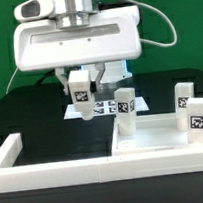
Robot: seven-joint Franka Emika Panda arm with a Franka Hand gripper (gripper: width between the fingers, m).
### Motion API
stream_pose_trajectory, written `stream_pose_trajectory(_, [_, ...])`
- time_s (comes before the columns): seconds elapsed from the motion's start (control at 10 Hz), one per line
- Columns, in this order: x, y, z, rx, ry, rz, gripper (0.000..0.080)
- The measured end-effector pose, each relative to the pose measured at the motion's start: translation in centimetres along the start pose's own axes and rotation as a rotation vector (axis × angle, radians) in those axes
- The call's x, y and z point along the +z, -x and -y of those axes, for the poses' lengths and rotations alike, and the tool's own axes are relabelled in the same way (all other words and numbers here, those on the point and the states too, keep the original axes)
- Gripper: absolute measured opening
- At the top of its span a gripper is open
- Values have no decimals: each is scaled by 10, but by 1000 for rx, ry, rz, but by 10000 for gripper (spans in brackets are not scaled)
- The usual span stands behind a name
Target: Assemble square table
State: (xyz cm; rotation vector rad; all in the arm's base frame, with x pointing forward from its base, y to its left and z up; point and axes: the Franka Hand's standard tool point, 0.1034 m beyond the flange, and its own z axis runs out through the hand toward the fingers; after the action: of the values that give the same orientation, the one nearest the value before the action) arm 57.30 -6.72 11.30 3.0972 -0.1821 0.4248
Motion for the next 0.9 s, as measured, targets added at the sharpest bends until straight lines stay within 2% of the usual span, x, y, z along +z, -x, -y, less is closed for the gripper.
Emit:
stream_pose_trajectory(0.1, [0, -1, -3, -1, 11, -19, 287])
stream_pose_trajectory(0.4, [-5, -1, -19, -42, 112, -214, 287])
stream_pose_trajectory(0.5, [-1, -1, -8, -27, 89, -196, 287])
stream_pose_trajectory(0.7, [-2, -14, 1, -33, 81, -220, 287])
stream_pose_trajectory(0.9, [-1, -27, -1, -25, 76, -258, 287])
